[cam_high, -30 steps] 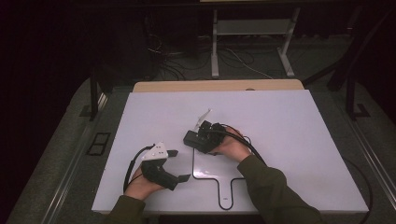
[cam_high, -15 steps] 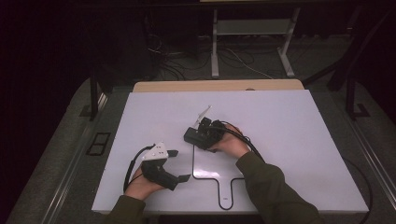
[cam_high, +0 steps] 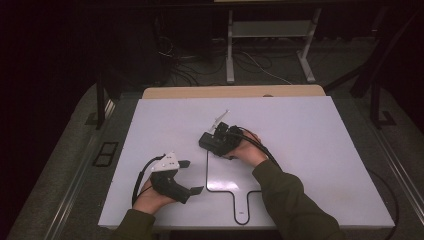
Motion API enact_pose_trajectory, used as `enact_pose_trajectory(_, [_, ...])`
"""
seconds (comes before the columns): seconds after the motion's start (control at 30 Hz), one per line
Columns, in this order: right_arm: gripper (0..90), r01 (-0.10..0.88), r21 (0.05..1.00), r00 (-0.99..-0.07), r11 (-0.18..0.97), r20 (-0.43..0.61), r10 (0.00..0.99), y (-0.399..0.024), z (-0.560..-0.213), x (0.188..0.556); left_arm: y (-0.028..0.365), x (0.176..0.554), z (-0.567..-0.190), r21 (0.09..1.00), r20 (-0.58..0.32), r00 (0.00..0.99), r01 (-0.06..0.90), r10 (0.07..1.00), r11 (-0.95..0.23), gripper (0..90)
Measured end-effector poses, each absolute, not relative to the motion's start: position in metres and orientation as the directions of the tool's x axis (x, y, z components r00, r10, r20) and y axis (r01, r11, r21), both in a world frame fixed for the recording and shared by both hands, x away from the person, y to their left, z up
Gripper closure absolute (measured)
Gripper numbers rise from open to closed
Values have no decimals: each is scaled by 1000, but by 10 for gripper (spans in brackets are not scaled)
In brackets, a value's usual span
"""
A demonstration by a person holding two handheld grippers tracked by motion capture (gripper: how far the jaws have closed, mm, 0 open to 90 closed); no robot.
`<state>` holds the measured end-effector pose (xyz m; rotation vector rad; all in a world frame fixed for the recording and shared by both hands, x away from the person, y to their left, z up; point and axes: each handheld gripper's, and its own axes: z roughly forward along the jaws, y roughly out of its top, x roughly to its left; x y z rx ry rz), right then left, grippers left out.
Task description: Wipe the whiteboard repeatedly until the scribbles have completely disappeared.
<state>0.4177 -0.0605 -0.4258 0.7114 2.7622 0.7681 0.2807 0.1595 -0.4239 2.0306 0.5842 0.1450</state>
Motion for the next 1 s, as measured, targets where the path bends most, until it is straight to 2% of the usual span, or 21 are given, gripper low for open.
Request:
enact_pose_trajectory(0.13, [388,409,517,-858,752,-62,509,-65,-425,419,159,281,-424,849,-137,876,344,462,-402,0])
enact_pose_trajectory(0.33, [388,342,514,-897,787,-71,436,-54,-425,402,159,280,-423,849,-133,878,341,461,-403,0])
enact_pose_trajectory(0.47, [389,359,500,-874,788,-116,472,-58,-424,408,158,280,-423,849,-133,877,341,461,-403,0])
enact_pose_trajectory(0.57, [388,376,498,-869,781,-103,484,-60,-423,411,158,280,-424,849,-135,878,342,460,-403,0])
enact_pose_trajectory(0.7, [388,330,497,-902,802,-86,424,-56,-424,405,158,280,-424,847,-135,878,343,460,-407,0])
enact_pose_trajectory(0.77, [389,354,496,-895,793,-66,441,-56,-423,406,158,280,-424,848,-134,877,342,461,-404,0])
enact_pose_trajectory(1.0, [388,377,495,-870,783,-100,482,-57,-424,415,158,280,-424,849,-135,878,342,460,-403,0])
